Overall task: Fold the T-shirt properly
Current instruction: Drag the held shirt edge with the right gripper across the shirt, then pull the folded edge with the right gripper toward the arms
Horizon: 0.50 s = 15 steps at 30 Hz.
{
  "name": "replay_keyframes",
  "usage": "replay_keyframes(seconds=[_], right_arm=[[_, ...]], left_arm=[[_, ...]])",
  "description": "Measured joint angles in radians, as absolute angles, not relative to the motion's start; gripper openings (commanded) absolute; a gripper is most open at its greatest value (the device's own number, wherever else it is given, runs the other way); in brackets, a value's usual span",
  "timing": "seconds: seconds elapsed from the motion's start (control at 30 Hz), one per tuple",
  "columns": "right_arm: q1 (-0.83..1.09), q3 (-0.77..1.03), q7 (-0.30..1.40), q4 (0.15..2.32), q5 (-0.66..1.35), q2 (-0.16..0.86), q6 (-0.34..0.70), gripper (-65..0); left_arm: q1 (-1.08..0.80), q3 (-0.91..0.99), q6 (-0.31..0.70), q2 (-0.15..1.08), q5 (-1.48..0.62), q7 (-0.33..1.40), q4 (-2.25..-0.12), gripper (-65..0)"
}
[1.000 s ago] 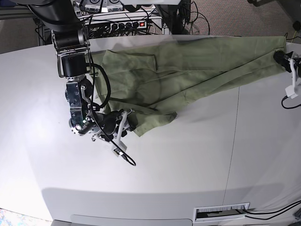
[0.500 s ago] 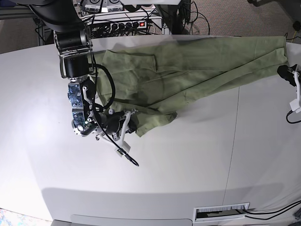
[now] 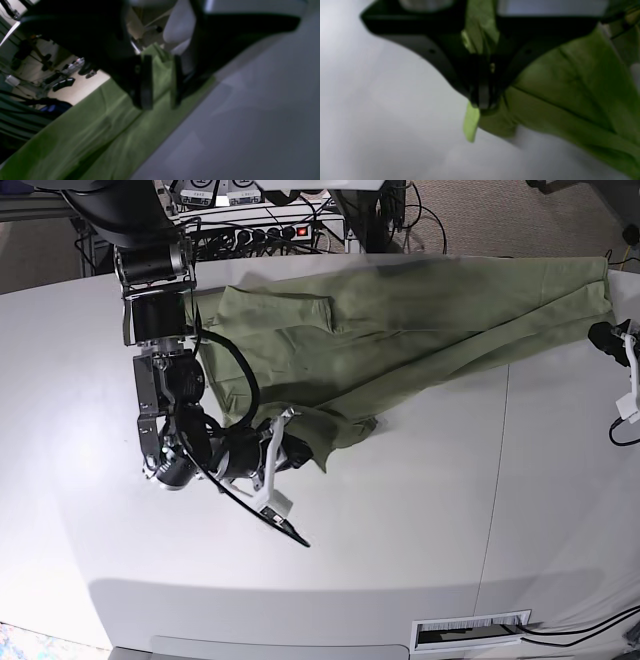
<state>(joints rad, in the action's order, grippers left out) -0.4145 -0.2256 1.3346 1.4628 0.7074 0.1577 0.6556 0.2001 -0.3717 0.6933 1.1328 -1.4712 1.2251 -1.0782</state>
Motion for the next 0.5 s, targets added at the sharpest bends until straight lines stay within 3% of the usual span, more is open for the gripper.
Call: replay_keyframes(seconds=[0.23,0.5], right_arm=[[-0.267,-0.226,1.407,1.513,0.735,0.163,0.655,-65.0],[-0.087,-0.225,1.407,1.718,0.744,0.163,0.656,-65.0]], left_arm=[[0.2,-0.372,0.693,1.132,-1.472,1.216,-1.078,-50.5],[0.2,-0.372,0.693,1.131,-1.472,1.21,-1.078,-50.5]])
